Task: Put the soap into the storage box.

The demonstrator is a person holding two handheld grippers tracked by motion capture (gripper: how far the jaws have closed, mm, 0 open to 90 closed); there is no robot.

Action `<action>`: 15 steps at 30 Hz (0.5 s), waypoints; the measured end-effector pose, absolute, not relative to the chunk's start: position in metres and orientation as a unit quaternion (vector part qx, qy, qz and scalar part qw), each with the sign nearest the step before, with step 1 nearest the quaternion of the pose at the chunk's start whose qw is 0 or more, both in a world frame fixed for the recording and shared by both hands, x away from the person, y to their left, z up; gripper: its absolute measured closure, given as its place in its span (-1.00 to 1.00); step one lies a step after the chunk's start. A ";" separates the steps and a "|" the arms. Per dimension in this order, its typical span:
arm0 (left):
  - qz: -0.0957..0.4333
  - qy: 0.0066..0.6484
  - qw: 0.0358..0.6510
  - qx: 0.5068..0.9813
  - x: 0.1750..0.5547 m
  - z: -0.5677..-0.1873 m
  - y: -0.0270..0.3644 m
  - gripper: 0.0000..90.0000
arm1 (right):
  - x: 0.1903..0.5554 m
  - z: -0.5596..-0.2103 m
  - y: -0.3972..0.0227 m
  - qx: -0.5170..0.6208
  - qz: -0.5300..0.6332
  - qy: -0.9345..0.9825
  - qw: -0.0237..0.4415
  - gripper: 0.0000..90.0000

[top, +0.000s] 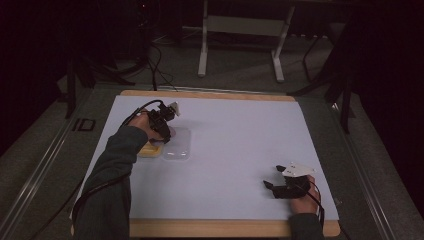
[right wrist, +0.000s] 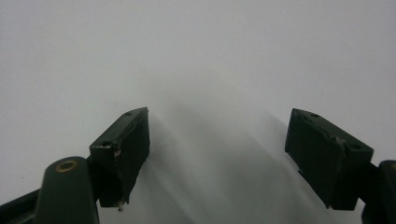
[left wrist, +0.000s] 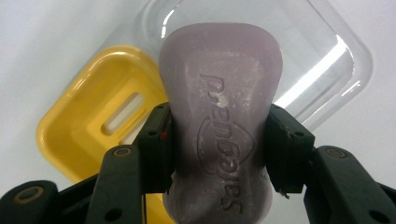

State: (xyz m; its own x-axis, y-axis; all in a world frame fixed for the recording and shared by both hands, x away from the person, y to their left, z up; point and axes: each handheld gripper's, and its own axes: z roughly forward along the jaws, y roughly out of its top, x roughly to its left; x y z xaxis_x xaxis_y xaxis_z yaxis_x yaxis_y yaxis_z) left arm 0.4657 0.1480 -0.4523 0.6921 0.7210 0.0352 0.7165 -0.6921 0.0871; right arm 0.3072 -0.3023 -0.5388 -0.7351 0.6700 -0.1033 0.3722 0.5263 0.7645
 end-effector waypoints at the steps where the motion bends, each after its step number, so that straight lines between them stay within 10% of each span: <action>1: 0.031 0.394 0.036 0.918 0.466 -0.452 0.149 0.11 | 0.307 -0.539 -0.302 0.306 0.378 0.851 0.197 -0.51; 15: 0.037 0.417 0.045 0.907 0.466 -0.449 0.158 0.11 | 0.307 -0.539 -0.302 0.306 0.378 0.851 0.198 -0.51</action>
State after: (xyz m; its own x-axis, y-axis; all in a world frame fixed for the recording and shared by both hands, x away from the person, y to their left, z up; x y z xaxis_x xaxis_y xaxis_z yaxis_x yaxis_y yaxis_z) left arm 0.4661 0.1575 -0.4494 0.6496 0.7597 0.0297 0.7530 -0.6483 0.1126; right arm 0.3072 -0.3022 -0.5389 -0.7352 0.6696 -0.1056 0.3708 0.5277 0.7643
